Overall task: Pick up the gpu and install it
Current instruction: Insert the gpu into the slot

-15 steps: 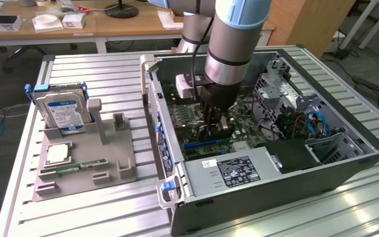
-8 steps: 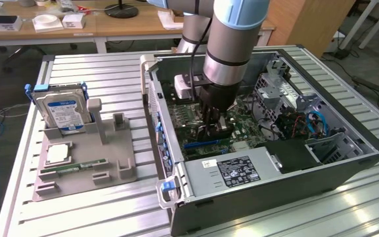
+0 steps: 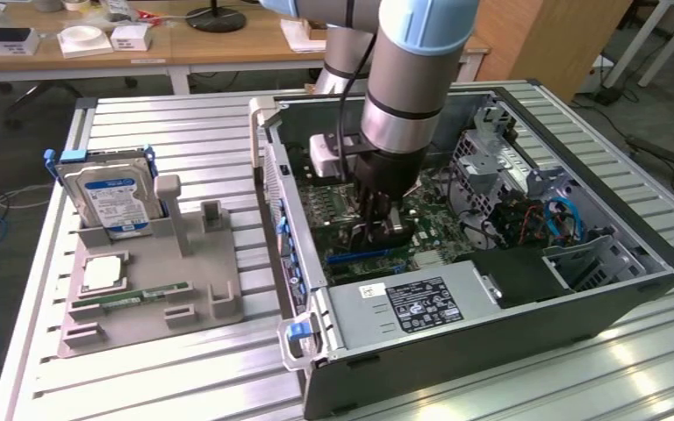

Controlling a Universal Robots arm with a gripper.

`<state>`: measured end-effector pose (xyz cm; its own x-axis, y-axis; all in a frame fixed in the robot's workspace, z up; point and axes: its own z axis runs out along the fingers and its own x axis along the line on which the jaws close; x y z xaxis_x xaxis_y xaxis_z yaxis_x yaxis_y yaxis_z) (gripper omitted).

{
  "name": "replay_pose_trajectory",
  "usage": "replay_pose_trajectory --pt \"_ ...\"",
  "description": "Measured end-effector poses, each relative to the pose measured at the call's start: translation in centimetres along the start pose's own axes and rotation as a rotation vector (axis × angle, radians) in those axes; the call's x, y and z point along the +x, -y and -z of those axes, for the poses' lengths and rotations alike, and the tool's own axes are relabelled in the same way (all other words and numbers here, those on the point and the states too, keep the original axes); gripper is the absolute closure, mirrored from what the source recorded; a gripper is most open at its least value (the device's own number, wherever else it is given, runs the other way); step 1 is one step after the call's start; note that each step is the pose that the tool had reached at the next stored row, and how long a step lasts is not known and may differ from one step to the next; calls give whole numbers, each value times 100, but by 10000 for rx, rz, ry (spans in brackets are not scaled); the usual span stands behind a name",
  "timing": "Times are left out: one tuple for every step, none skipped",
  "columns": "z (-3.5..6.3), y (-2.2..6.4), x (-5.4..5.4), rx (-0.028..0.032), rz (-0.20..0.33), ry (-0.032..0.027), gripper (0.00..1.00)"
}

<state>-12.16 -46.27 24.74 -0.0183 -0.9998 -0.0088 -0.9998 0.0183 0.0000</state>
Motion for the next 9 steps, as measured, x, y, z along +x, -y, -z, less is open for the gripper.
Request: replay_pose_trajectory --pt "-5 0 0 0 0 0 73" --pt "-10 -1 0 -1 -1 -1 73" --pt "-15 -3 0 -1 -2 -1 73" --pt "-19 -7 0 0 -3 -1 73" --pt "-23 -11 0 0 -2 -1 73" --pt "-28 -12 0 0 0 -1 73" --pt "-29 -12 1 -1 1 -1 73" --pt "-28 -12 1 -1 2 -3 73" --pt "-29 -13 1 -2 1 -2 73"
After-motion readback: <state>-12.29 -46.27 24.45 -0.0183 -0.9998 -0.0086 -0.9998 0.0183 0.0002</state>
